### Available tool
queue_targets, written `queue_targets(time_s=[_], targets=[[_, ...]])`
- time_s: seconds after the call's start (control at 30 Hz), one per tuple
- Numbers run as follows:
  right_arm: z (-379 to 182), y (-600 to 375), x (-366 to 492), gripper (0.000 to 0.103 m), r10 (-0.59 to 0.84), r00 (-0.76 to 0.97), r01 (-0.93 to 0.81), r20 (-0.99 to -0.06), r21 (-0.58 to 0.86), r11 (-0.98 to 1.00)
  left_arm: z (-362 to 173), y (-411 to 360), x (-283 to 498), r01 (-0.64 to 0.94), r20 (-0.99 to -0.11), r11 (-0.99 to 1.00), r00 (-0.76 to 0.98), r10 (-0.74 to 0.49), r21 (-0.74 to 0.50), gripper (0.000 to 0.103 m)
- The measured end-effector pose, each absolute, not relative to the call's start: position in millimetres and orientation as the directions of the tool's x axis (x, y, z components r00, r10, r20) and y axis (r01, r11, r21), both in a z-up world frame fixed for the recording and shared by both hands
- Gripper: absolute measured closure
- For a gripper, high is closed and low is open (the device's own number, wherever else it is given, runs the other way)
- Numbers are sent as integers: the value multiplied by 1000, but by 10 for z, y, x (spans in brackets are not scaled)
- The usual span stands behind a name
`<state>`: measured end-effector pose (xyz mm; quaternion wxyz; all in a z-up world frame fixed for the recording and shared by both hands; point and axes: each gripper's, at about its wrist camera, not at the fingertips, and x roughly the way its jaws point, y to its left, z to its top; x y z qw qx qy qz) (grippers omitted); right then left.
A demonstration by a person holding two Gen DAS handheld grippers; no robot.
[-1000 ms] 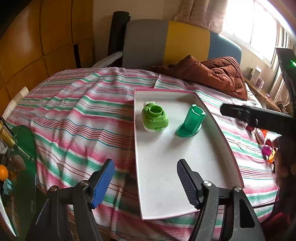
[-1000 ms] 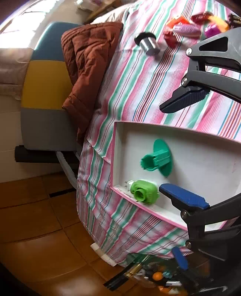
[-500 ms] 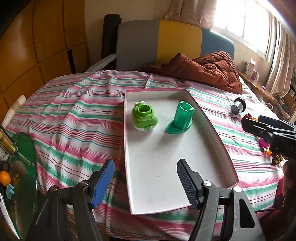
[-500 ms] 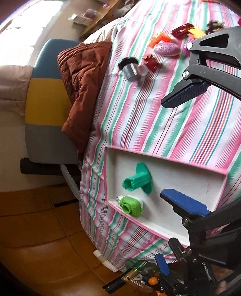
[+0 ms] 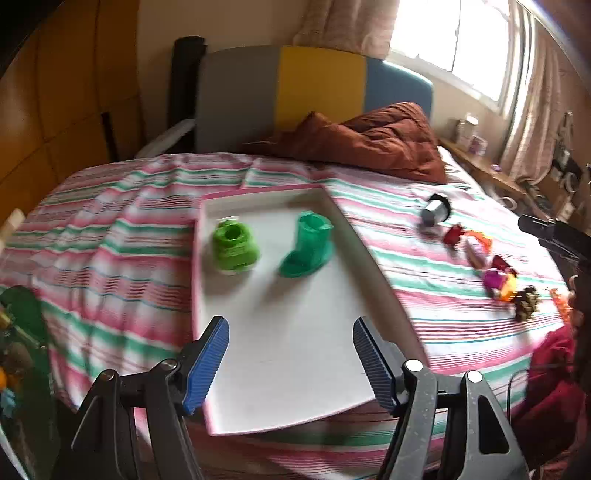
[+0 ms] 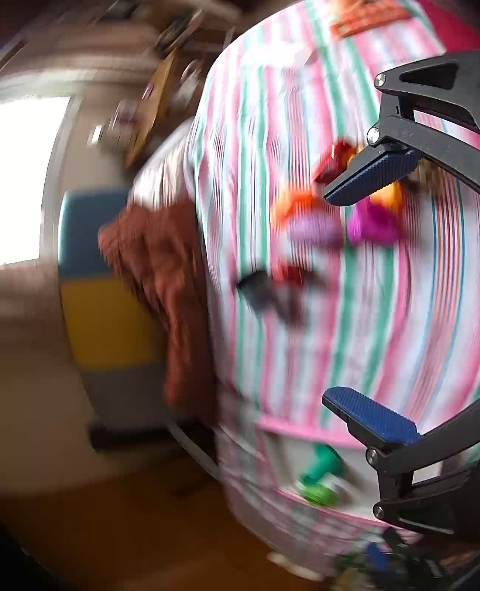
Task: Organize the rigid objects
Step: 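Move both tools back toward the remaining toys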
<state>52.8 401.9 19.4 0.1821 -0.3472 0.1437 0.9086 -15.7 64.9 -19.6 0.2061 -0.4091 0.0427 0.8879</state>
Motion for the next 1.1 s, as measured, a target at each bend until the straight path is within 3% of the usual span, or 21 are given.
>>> queue_targets(time_s=[0.33,0.4,0.5,0.77,1.1], targets=[[-44,5132,1312,1,411,-610,-747,-678,317,-585,-135,1348,-120,-559,-766,-818,-464,445,-136,32],[-79,5240,1421,0,378,-650,-734,-659,416,-537,-151,1559,-85,-597,-772,-790,-435,464,-138,32],[-80,5288,1459,0,370,-662,-730,-652,447,-517,-215,1914,-62,-650,-787,-738,-357,504,-178,34],[-101,5201,1329,0,339,-665,-709,-666,419,-567,-348,2832,74,-772,-809,-613,-247,534,-168,46],[-161,5239,1321,0,298,-687,-689,-663,462,-558,-484,3556,-56,-787,-814,-560,-134,565,-259,48]])
